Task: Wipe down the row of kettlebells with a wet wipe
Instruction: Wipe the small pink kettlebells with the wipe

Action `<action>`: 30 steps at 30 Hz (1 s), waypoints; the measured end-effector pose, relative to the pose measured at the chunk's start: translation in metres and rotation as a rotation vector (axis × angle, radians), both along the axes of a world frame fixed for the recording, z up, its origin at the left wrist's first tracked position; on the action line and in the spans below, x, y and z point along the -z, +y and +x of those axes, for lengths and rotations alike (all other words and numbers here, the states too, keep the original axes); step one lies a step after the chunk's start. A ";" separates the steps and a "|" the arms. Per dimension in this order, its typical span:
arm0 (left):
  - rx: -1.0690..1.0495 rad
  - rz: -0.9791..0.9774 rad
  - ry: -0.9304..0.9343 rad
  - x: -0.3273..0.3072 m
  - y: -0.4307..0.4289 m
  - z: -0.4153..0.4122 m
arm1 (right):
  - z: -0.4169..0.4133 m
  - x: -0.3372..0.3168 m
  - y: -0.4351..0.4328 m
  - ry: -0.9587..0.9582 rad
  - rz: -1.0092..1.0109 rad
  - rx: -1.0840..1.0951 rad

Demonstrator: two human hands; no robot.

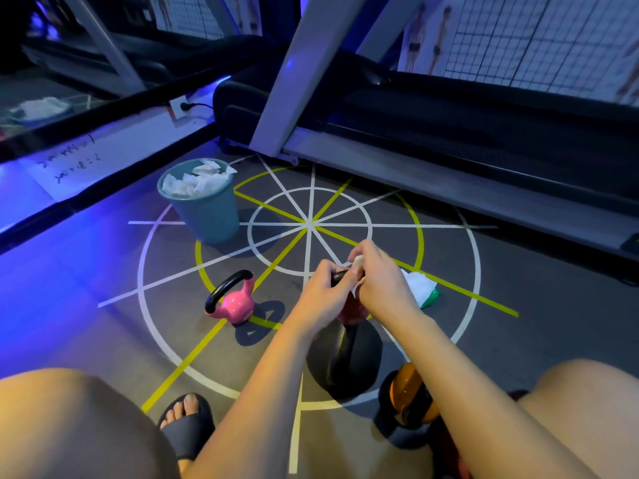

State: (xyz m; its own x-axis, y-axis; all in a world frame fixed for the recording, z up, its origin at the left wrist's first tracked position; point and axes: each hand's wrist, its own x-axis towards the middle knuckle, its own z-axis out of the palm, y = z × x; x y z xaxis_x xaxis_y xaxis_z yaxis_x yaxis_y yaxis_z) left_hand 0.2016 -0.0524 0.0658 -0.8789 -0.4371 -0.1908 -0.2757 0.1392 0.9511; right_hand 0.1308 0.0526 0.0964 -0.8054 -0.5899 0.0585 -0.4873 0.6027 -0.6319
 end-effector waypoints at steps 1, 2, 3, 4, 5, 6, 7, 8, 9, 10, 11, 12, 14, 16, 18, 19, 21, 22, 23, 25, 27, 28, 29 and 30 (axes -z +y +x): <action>-0.009 0.010 0.010 0.001 0.000 0.000 | -0.002 0.002 0.002 -0.041 -0.008 0.000; -0.012 0.028 0.023 0.002 0.001 0.000 | -0.003 0.003 0.004 -0.062 -0.007 -0.005; -0.009 0.049 0.032 0.002 0.002 0.000 | -0.005 0.004 0.007 -0.065 0.003 -0.013; -0.002 0.064 0.035 0.003 0.004 0.000 | -0.006 0.005 0.011 -0.051 0.021 -0.024; 0.007 0.069 0.035 0.003 0.005 -0.001 | -0.008 0.006 0.015 -0.031 0.049 -0.039; 0.016 0.060 0.039 0.002 0.007 -0.001 | -0.011 0.006 0.019 -0.012 0.091 -0.057; 0.026 0.045 0.046 0.002 0.010 -0.001 | -0.015 0.008 0.025 -0.009 0.138 -0.076; 0.032 0.031 0.051 0.001 0.012 -0.002 | -0.020 0.010 0.030 -0.029 0.183 -0.088; 0.035 0.026 0.051 0.001 0.014 -0.003 | -0.025 0.010 0.034 -0.063 0.217 -0.101; 0.034 0.021 0.045 0.001 0.014 -0.004 | -0.028 0.007 0.037 -0.100 0.253 -0.124; 0.032 0.020 0.040 0.001 0.014 -0.005 | -0.031 0.004 0.039 -0.115 0.288 -0.168; 0.028 0.026 0.039 0.001 0.013 -0.005 | -0.032 0.000 0.042 -0.114 0.323 -0.230; 0.018 0.054 0.050 0.001 0.011 -0.006 | -0.030 -0.009 0.048 -0.152 0.344 -0.346; 0.017 0.069 0.076 0.002 0.010 -0.005 | -0.029 -0.014 0.056 -0.247 0.288 -0.388; 0.009 0.064 0.097 0.002 0.008 -0.005 | -0.035 -0.014 0.059 -0.330 0.185 -0.363; 0.002 0.069 0.101 0.004 0.006 -0.006 | -0.037 -0.013 0.058 -0.390 0.120 -0.338; -0.035 0.099 0.108 0.007 0.001 -0.006 | -0.041 -0.009 0.056 -0.450 0.023 -0.301; -0.054 0.118 0.105 0.008 -0.001 -0.006 | -0.045 -0.005 0.054 -0.438 -0.015 -0.297; -0.066 0.131 0.100 0.008 -0.002 -0.006 | -0.048 -0.002 0.053 -0.423 -0.051 -0.309; -0.079 0.162 0.093 0.008 -0.006 -0.006 | -0.053 0.004 0.050 -0.415 -0.125 -0.351; -0.074 0.194 0.101 0.008 -0.006 -0.006 | -0.057 0.007 0.046 -0.463 -0.217 -0.303; -0.071 0.189 0.104 0.009 -0.006 -0.007 | -0.057 0.008 0.044 -0.473 -0.275 -0.262; -0.070 0.173 0.102 0.010 -0.007 -0.008 | -0.057 0.009 0.042 -0.461 -0.323 -0.219; -0.069 0.159 0.100 0.010 -0.007 -0.008 | -0.056 0.010 0.040 -0.410 -0.330 -0.185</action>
